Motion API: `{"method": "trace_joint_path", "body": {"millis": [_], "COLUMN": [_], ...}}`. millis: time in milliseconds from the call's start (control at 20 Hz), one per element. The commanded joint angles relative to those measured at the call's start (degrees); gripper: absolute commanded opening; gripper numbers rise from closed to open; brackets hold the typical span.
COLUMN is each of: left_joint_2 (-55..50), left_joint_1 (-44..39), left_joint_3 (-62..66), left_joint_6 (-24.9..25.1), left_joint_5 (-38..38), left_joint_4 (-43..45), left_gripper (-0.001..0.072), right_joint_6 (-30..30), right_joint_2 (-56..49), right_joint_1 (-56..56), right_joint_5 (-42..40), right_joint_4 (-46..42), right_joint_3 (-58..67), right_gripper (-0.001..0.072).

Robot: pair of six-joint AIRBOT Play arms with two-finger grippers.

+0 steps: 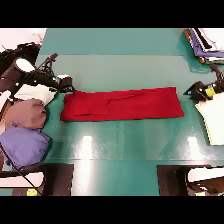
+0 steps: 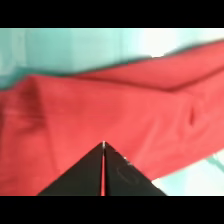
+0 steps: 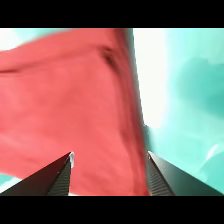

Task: Fold the shirts.

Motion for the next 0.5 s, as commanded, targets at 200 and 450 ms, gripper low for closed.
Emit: {"method": "trace_joint_path", "body": {"millis": [200,450], "left_joint_2": [-0.3,-2.6], "left_joint_1": [-10.8,-16.5], "left_joint_3": [0.3,0.4], "left_joint_6": [-4.0,-6.6], "left_joint_5": [6.6,10.9], "left_joint_4": [-0.4,-0.6], "left_gripper": [0.0025,0.0024], "right_joint_6": [-7.5,-7.6], "right_joint_2": [-6.3,-9.6], "right_joint_1": [-1.9,5.3], "right_joint_5": [-0.1,1.1], "right_joint_4": [9.2,9.2], "right_joint_3": [-7.6,-1.7], "right_gripper": [0.0540,0.0158]}}
